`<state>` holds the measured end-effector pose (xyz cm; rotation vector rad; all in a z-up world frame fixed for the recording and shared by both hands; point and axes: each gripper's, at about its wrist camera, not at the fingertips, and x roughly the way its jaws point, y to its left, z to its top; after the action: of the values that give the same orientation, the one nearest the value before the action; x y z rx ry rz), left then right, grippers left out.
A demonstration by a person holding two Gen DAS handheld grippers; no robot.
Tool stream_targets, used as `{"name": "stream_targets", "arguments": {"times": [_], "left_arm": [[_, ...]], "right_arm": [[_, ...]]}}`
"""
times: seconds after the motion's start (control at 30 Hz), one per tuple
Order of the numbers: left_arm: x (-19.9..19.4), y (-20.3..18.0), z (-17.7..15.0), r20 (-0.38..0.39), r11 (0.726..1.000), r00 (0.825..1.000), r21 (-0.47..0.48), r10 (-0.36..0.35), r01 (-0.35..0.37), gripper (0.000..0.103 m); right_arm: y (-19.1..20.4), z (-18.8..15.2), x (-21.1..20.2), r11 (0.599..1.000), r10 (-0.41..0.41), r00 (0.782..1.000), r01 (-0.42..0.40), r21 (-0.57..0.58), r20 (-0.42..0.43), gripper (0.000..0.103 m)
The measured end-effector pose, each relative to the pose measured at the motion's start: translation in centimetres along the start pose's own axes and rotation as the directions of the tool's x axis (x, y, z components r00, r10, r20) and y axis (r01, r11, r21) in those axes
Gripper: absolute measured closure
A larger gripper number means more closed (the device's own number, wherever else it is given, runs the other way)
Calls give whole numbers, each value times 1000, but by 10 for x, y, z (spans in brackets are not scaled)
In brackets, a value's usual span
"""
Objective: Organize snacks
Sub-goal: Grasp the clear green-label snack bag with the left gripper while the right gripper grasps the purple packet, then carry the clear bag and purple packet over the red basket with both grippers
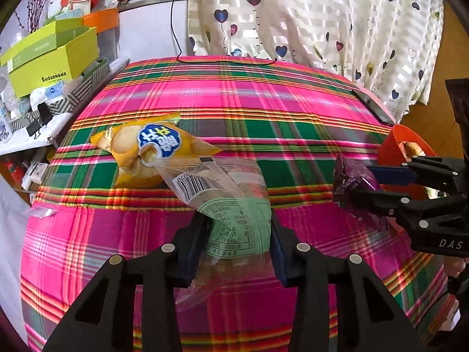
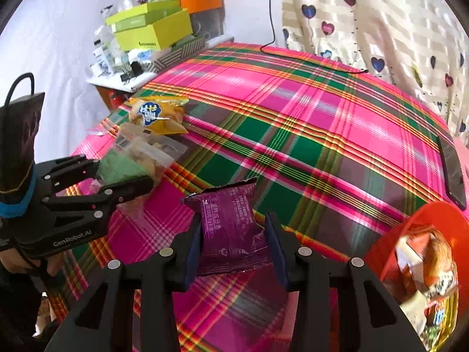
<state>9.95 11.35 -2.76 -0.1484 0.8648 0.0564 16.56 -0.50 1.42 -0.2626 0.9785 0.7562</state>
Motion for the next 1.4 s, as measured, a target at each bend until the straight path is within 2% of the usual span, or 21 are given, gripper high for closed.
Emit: {"name": "stream_targets", "arguments": {"times": [0.4, 0.77, 1.2, 1.4], "left_arm": [[-35, -30, -7, 55, 1000, 998, -7, -18, 19, 64], [-63, -90, 5, 108, 991, 987, 63, -123, 116, 64], [-59, -150, 23, 100, 967, 969, 146, -224, 209, 64], [-52, -165, 28, 87, 960, 966, 166, -243, 226, 64]], "right_arm": [[-8, -18, -52, 999, -20, 996, 16, 44, 87, 64], [-42, -44, -114, 989, -100, 978, 77, 130, 181, 64], [-124, -92, -165, 929, -250, 949, 180, 322, 191, 64], [-138, -109, -166, 917, -258, 952, 186, 353, 167, 63]]}}
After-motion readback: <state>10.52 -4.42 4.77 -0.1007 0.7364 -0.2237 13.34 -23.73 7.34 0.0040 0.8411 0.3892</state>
